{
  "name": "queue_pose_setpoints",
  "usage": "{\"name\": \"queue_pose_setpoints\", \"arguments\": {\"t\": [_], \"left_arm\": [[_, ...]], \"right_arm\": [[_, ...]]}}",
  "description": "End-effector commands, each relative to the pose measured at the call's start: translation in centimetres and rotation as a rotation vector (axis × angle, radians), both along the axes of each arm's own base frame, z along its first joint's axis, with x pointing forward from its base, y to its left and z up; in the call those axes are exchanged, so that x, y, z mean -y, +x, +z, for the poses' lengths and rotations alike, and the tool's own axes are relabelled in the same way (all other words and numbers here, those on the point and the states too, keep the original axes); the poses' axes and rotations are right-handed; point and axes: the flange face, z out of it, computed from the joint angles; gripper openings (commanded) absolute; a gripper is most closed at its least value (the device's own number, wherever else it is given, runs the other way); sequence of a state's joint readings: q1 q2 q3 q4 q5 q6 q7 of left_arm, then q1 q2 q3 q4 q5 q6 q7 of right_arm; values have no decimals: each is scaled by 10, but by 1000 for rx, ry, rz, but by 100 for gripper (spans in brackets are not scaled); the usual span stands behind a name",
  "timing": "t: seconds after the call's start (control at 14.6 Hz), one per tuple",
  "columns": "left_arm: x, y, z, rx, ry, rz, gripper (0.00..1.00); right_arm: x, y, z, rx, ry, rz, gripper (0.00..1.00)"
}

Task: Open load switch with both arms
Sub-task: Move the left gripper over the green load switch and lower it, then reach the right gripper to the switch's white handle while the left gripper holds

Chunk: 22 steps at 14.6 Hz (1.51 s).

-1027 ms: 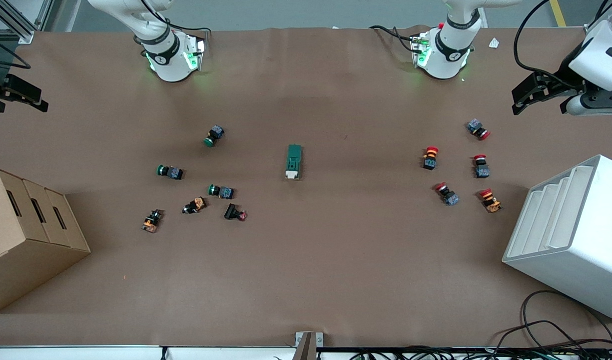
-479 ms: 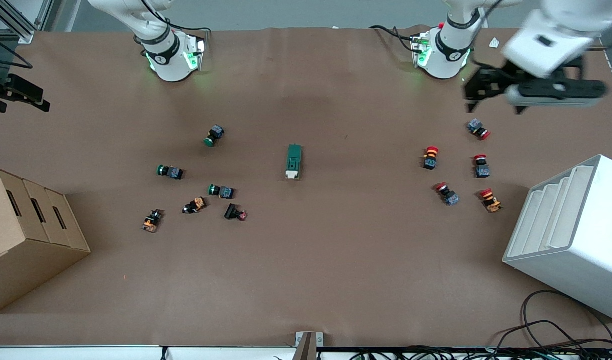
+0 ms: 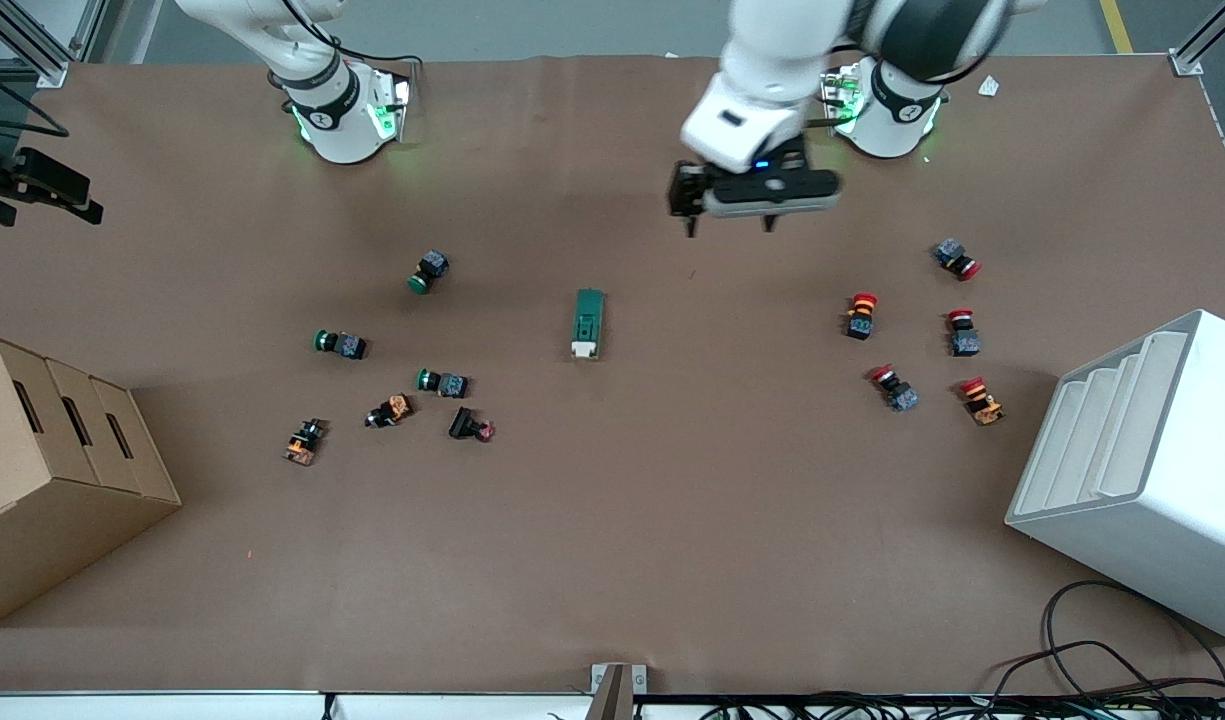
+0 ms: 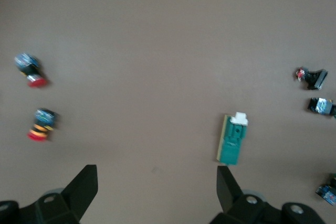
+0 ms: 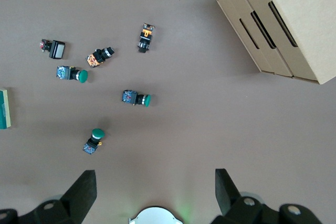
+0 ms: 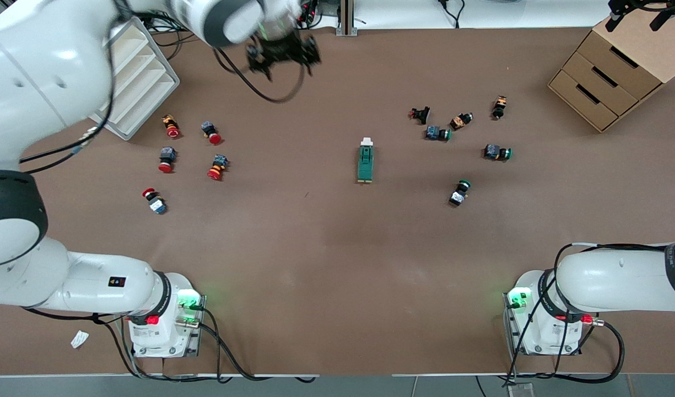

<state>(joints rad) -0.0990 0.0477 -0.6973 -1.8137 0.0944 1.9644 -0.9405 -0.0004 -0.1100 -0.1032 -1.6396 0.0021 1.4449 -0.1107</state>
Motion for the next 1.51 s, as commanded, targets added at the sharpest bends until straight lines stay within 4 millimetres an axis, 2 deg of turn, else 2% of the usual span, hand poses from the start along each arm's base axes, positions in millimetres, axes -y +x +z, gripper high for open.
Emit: {"name": "queue_pose_setpoints", "arguments": {"t": [0.0, 0.14, 0.21, 0.34, 0.41, 0.48, 0.55, 0.62, 0.75, 0.82, 0.89, 0.96, 1.03, 1.1, 1.16, 1.3, 1.44], "left_arm": [[50, -21, -42, -3, 15, 26, 100], [91, -50, -82, 12, 37, 64, 100], [106, -60, -105, 34, 57, 85, 100], [129, -83, -145, 83, 97, 112, 100], [143, -101, -162, 104, 102, 109, 100], [150, -108, -178, 127, 107, 127, 100], [156, -116, -194, 148, 106, 140, 100], [167, -131, -215, 176, 101, 128, 100], [172, -139, -252, 263, 101, 154, 100], [178, -150, -267, 301, 90, 164, 100], [184, -165, -276, 346, 71, 153, 100], [186, -173, -287, 382, 67, 141, 100], [185, -176, -295, 418, 66, 118, 100], [184, -178, -297, 450, 62, 95, 99], [183, -188, -305, 504, 59, 39, 99], [173, -185, -319, 593, 50, -6, 99], [168, -185, -334, 647, 47, -54, 99]], "right_arm": [[2, -2, 15, 31, -17, -8, 100], [6, 5, 4, 8, -15, -19, 100], [9, 12, -9, -12, -19, -19, 100], [16, 40, -59, -103, -11, -26, 100], [23, 50, -71, -118, -17, -34, 100], [28, 64, -97, -162, -27, -38, 100], [31, 77, -112, -185, -39, -39, 100], [28, 81, -112, -180, -57, -34, 100], [15, 83, -118, -187, -63, -58, 100], [3, 84, -121, -186, -74, -129, 100], [-15, 85, -127, -190, -88, -192, 100], [-42, 87, -136, -190, -104, -240, 100], [-66, 88, -147, -188, -118, -312, 100], [-99, 88, -161, -192, -115, -418, 100], [-139, 92, -185, -210, -112, -528, 100], [-205, 97, -219, -206, -122, -660, 100], [-280, 101, -267, -174, -140, -796, 100]]}}
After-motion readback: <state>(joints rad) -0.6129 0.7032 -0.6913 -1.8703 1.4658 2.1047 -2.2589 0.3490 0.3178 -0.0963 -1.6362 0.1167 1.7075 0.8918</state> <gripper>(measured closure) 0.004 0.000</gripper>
